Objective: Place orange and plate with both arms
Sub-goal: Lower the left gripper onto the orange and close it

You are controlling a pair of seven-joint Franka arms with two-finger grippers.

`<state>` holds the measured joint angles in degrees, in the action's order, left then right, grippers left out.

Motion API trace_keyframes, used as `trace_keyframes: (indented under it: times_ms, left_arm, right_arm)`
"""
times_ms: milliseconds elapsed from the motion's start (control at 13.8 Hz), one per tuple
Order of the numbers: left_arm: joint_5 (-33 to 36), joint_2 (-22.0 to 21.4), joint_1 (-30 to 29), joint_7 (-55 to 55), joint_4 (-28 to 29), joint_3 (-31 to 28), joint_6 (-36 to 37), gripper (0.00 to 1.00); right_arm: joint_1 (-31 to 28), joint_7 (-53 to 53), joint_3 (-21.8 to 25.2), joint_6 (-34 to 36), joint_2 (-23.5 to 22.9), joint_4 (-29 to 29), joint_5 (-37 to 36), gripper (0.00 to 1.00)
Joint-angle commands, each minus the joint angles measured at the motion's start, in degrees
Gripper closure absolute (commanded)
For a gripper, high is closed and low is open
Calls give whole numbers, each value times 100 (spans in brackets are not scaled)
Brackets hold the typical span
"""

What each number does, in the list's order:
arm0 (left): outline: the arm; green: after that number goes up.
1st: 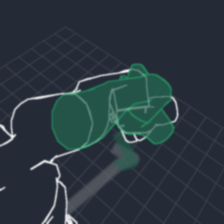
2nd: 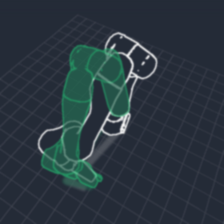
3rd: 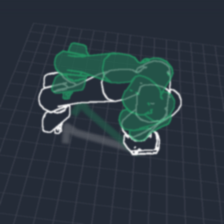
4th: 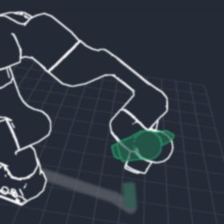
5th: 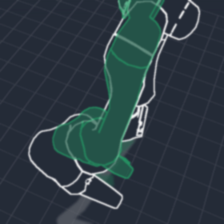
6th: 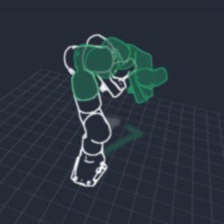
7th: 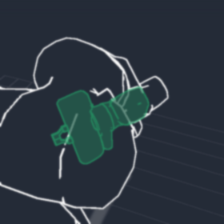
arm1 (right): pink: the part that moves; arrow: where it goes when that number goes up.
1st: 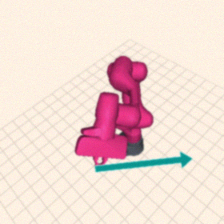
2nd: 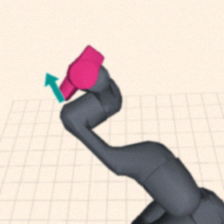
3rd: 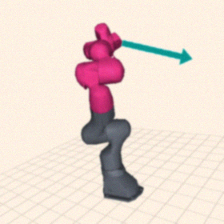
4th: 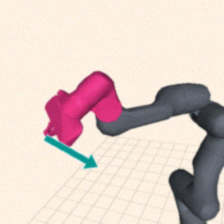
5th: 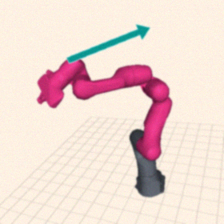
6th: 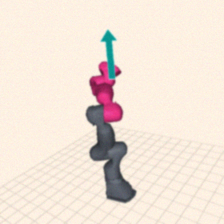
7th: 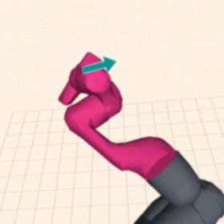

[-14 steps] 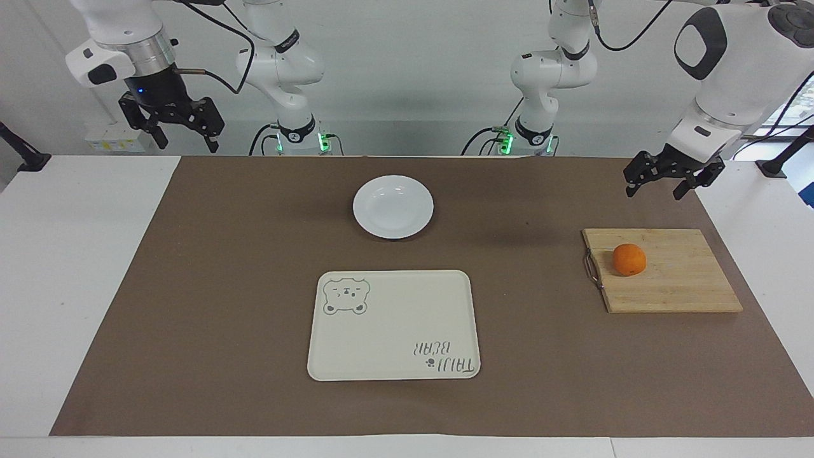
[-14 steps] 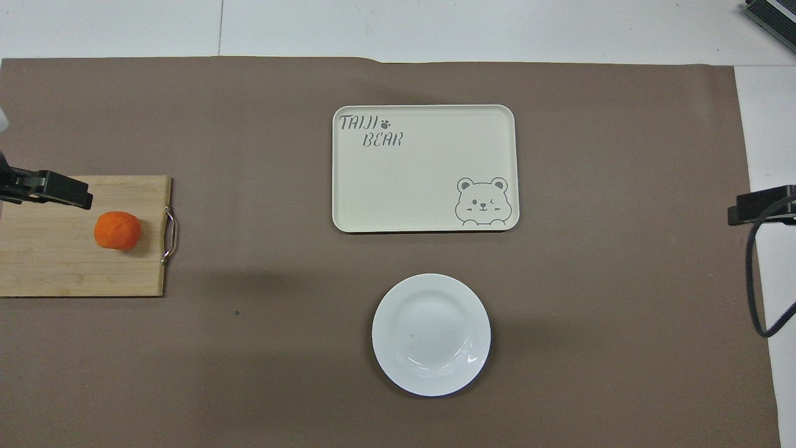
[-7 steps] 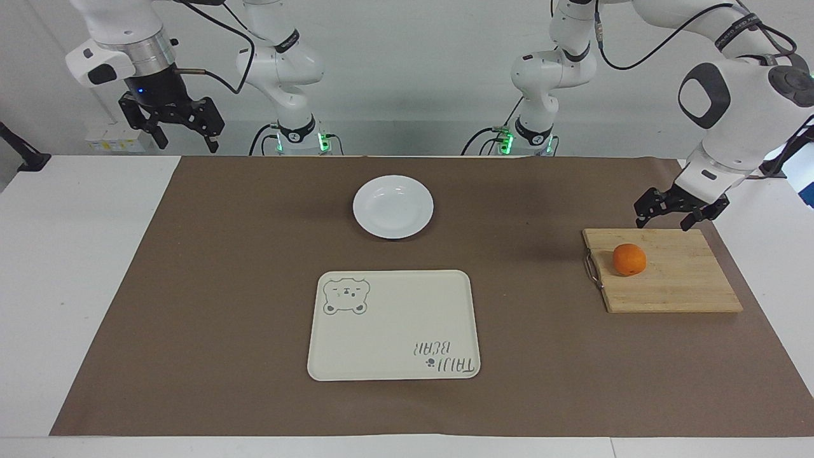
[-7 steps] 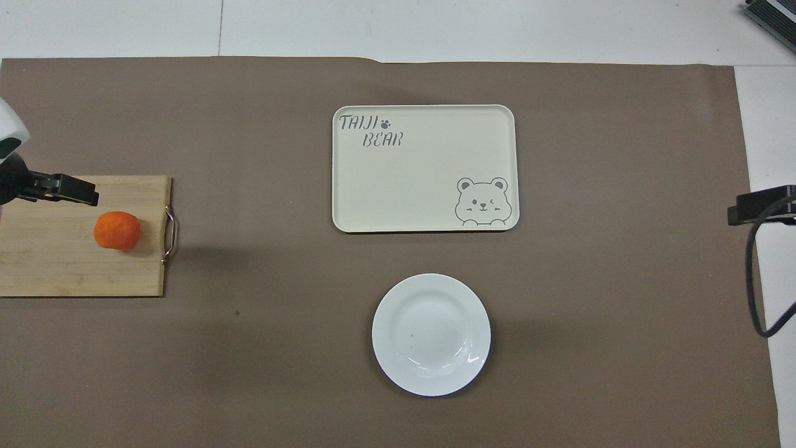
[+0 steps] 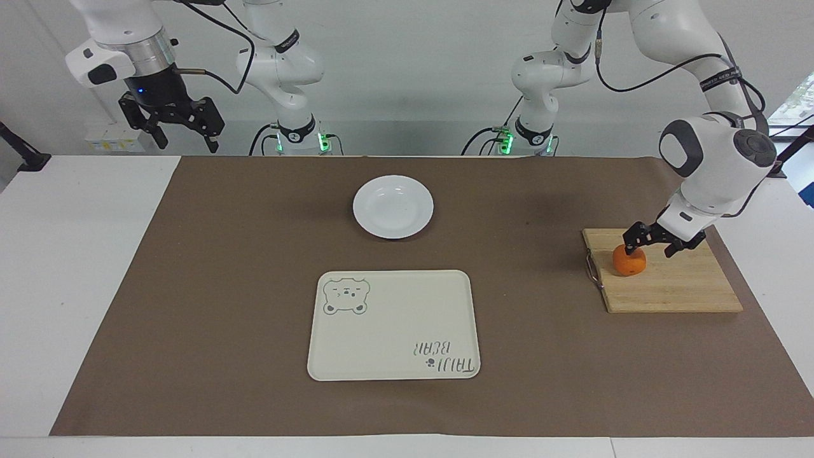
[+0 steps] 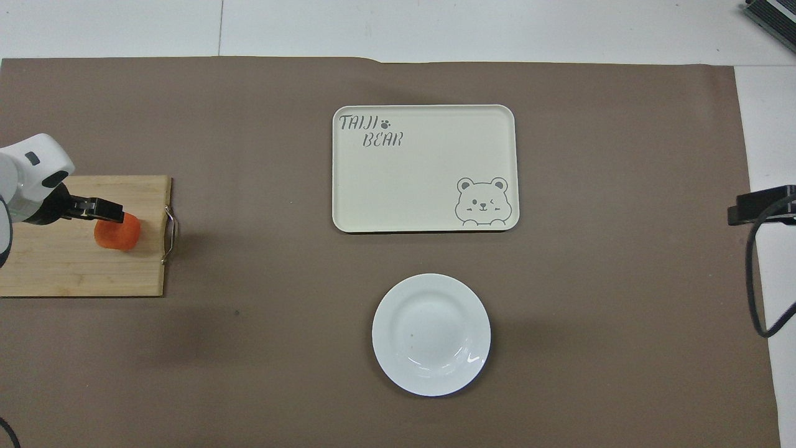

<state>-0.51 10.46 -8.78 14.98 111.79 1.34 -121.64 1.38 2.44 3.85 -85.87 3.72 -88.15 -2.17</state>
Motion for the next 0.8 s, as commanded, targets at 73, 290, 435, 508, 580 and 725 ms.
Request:
trace_keyframes:
  times_ms: [73, 290, 435, 508, 580, 725]
  left_arm:
    - [-353, -114, -106, 32, 676, 51, -631, 0]
    - [-353, -97, -106, -196, 941, 51, -1001, 0]
    - [-353, -9, -106, -249, 977, 51, -1089, 15]
    - [-353, 0, -106, -302, 933, 51, -1081, 72]
    - [-388, 9, -106, -354, 881, 51, -1063, 96]
    - [-423, 26, -28, -539, 618, 51, -950, 100]
  right_arm:
    - [-42, -86, -33, 53, 77, -45, -64, 0]
    - [-42, -86, -33, 53, 77, -45, -64, 0]
    - [-42, -86, -33, 53, 77, -45, -64, 0]
    - [-42, -86, -33, 53, 77, -45, -64, 0]
    - [-42, -86, -33, 53, 77, -45, -64, 0]
    - [-42, -86, -25, 53, 77, -45, -64, 0]
